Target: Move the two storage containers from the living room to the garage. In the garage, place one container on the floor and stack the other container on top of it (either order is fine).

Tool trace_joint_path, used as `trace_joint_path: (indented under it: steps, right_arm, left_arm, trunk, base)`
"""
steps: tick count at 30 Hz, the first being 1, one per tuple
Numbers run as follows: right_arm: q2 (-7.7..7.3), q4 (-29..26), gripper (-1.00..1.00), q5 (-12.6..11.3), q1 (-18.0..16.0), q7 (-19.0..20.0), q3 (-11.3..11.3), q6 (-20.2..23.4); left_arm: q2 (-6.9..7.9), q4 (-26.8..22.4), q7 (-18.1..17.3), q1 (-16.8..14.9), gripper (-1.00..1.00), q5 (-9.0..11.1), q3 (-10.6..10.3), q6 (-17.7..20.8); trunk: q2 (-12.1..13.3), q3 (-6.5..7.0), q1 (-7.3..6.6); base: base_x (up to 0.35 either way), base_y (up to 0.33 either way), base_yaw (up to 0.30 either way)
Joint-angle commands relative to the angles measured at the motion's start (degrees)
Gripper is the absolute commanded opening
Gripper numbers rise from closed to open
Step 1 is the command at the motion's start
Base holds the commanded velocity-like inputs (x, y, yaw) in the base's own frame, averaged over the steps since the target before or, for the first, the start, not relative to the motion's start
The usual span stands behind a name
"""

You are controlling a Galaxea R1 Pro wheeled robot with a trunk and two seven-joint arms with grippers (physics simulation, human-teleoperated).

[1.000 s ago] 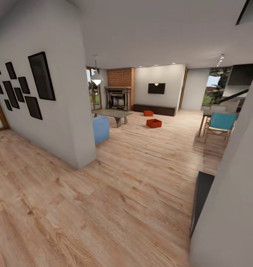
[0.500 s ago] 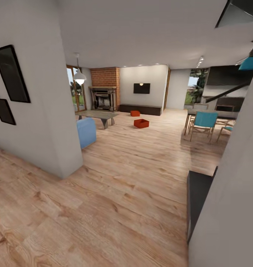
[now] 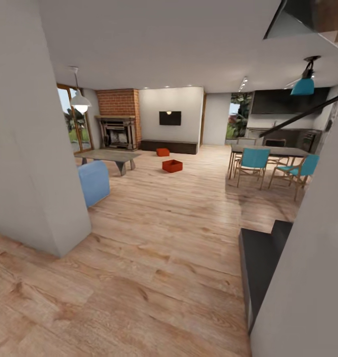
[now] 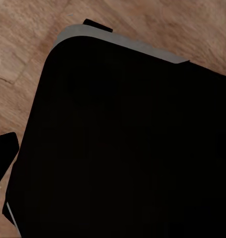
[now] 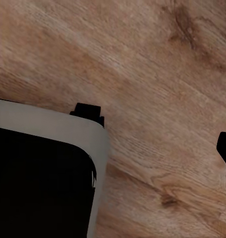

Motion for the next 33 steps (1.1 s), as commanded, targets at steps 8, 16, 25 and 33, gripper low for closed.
trace_joint_path:
  steps: [8,16,25,33]
  right_arm:
    - [0.17,0.18,1.00,0.17,-0.09,0.02,0.35,-0.18]
    - [0.05,0.18,1.00,1.02,-0.09,0.32,0.43,-0.01]
    - [0.08,0.18,1.00,5.38,-0.09,0.15,0.40,0.01]
    - [0.18,0.18,1.00,5.55,-0.09,0.05,0.35,-0.29]
  left_arm:
    - [-0.02,-0.05,0.04,-0.01,1.00,0.14,0.16,-0.13]
    - [-0.02,-0.04,0.06,-0.01,1.00,0.13,0.16,-0.14]
    - [-0.02,0.00,0.02,-0.01,1.00,0.14,0.27,0.08]
    - [-0.02,0.03,0.02,-0.01,1.00,0.14,0.19,0.13]
  trunk:
    - [-0.03,-0.04,0.03]
    - [-0.03,-0.04,0.03]
    - [-0.03,-0.04,0.03]
    - [-0.03,-0.04,0.03]
  base:
    - [0.321,0.173,-0.161]
    - [0.321,0.158,-0.010]
    - [0.322,0.038,-0.001]
    - [0.323,0.001,0.000]
